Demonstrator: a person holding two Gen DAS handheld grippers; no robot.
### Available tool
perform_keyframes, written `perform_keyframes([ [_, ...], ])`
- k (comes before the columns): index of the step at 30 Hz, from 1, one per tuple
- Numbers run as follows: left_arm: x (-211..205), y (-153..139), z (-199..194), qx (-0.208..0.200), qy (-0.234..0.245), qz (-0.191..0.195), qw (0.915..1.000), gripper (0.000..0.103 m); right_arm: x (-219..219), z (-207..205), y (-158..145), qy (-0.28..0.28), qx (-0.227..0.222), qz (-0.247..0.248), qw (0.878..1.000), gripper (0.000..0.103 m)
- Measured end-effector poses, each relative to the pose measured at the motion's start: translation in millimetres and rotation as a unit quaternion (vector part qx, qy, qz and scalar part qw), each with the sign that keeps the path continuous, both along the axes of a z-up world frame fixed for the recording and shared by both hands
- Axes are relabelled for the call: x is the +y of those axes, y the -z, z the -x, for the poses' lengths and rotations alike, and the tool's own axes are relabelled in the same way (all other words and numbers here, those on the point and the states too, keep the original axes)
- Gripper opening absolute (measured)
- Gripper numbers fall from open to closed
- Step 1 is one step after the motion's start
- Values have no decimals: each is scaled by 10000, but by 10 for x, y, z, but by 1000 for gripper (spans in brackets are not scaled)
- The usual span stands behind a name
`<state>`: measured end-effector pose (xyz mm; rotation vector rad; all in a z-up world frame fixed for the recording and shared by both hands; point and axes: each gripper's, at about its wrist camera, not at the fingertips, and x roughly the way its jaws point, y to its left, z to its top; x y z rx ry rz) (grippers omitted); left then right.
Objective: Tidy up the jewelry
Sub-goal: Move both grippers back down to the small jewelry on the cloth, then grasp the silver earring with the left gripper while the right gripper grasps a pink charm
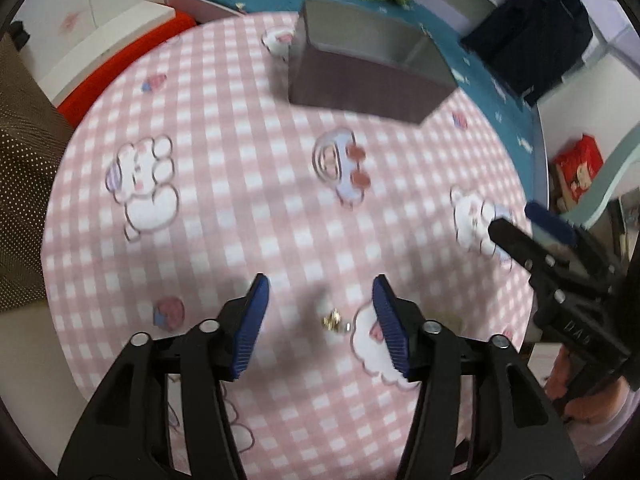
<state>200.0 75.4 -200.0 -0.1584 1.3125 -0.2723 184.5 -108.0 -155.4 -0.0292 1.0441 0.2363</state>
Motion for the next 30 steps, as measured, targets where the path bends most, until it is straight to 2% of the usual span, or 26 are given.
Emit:
perform_keyframes([
  [2,-39,42,56,84,107,-6,9999,57,15,31,28,-28,65,67,10000,78],
  [5,-90,92,113,151,199,-81,9997,68,2,78,84,-17,177,105,9998,80],
  [14,-186,234,152,304,226,-2,9993,68,-13,236,219,24,429,193,9989,82],
  [17,-191,267,153,387,188,201,9989,59,-9,279,242,-11,456,221,9987,82],
  [19,-209,283,156,394,234,134,9989,50,-11,291,259,-2,490,195,9986,82],
  [24,-265,317,135,371,293,84,9988,38,-3,331,283,-61,509,161,9986,82],
  [25,-274,327,128,370,296,73,9988,29,-7,337,291,-60,522,152,9985,82],
  [28,-290,347,111,428,306,40,9986,17,-21,340,301,-47,539,130,9985,82],
  [30,-291,347,120,437,332,11,9985,14,-29,341,305,-39,540,131,9984,82],
])
